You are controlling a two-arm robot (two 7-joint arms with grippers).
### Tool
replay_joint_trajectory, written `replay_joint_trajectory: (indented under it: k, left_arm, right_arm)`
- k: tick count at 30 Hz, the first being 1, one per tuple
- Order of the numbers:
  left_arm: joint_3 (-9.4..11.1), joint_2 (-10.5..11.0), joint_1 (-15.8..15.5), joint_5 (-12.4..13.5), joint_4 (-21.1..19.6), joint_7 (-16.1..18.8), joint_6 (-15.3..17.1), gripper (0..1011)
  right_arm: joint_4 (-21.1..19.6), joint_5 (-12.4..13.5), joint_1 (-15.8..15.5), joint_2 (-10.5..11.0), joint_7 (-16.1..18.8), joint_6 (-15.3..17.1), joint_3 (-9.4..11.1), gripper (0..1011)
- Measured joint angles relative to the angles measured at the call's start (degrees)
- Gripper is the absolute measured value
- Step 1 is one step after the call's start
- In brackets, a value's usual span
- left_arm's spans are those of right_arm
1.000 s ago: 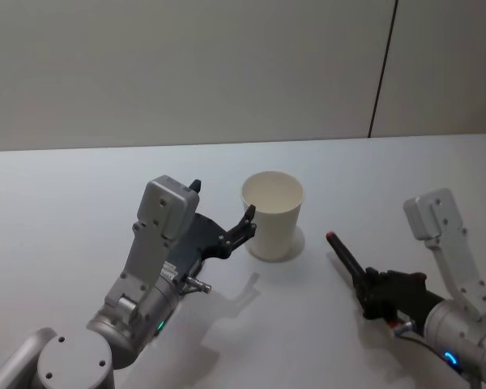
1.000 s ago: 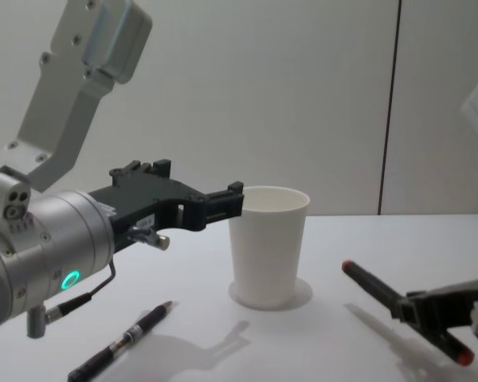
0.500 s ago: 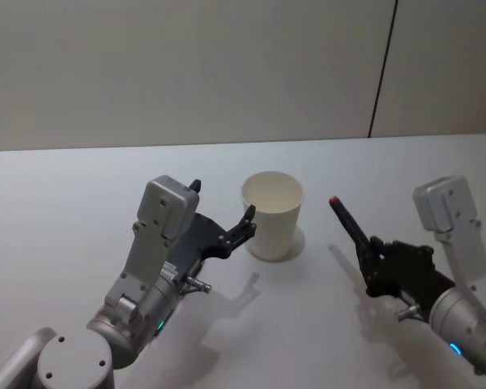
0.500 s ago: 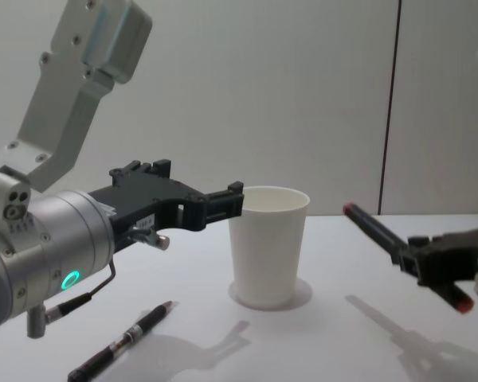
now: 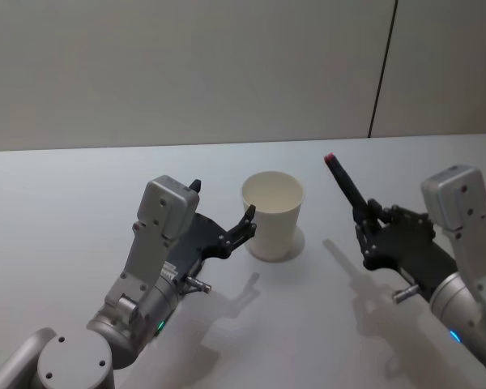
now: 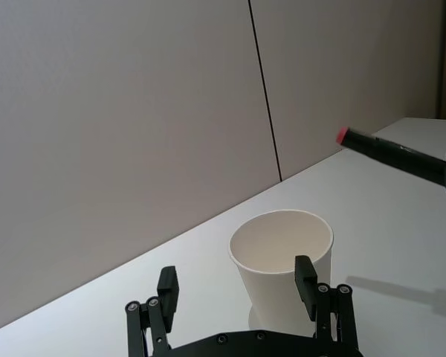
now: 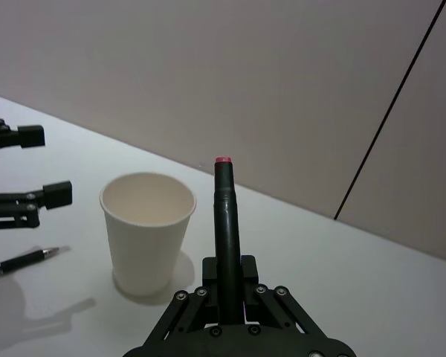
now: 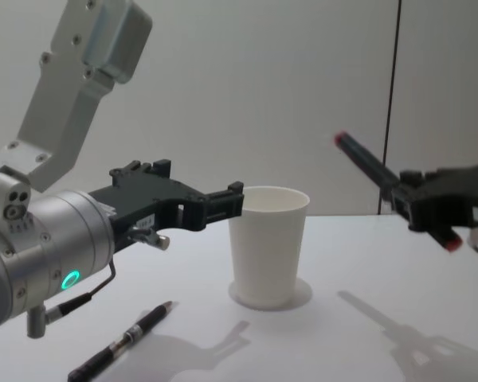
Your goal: Place the pen into the pen holder.
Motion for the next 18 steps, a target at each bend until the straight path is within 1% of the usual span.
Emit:
replay_joint_trajectory:
  k: [1, 2, 4, 7, 8, 11, 12, 13, 14, 16, 18]
  left_arm:
    - [0.0, 0.0, 0.0, 0.0, 0.0, 0.0, 0.0, 1003]
    - [0.0, 0.0, 0.0, 0.0, 0.0, 0.0, 0.0, 1003]
    - [0.0, 0.0, 0.0, 0.0, 0.0, 0.0, 0.0, 1003]
    - [0.0, 0.0, 0.0, 0.0, 0.0, 0.0, 0.0, 1003]
    - [0.0, 0.0, 0.0, 0.0, 0.0, 0.0, 0.0, 1003]
    - [0.0, 0.0, 0.0, 0.0, 0.0, 0.0, 0.0, 1003]
    - [0.0, 0.0, 0.0, 0.0, 0.0, 0.0, 0.0, 1003]
    - [0.0, 0.0, 0.0, 0.0, 0.0, 0.0, 0.0, 1003]
    - [0.0, 0.0, 0.0, 0.0, 0.0, 0.0, 0.0, 1003]
    - [0.0, 0.0, 0.0, 0.0, 0.0, 0.0, 0.0, 1003]
    - [0.0, 0.0, 0.0, 0.0, 0.0, 0.0, 0.0, 1003]
  right_arm:
    - [0.2, -0.5, 0.1, 0.0, 0.1, -1.6, 0.0, 173]
    - [0.3, -0.6, 0.2, -0.1, 0.1, -2.0, 0.0, 173]
    - [0.7, -1.2, 0.4, -0.2, 0.3, -4.4, -0.1, 173]
    - [1.1, -1.9, 0.7, -0.3, 0.5, -6.7, -0.1, 173]
    - [1.5, -2.3, 1.0, -0.4, 0.7, -8.4, -0.1, 173]
    - [2.1, -2.8, 1.4, -0.5, 0.9, -10.7, -0.1, 173]
    - [2.6, -3.1, 1.7, -0.7, 1.2, -12.2, -0.1, 173]
    - [2.9, -3.3, 1.9, -0.7, 1.3, -13.0, -0.1, 173]
    - [3.5, -3.6, 2.3, -0.8, 1.5, -14.9, -0.1, 173]
    - [4.2, -3.9, 2.8, -1.0, 1.9, -16.5, 0.0, 173]
    - [5.2, -4.3, 3.4, -1.3, 2.5, -19.3, 0.0, 173]
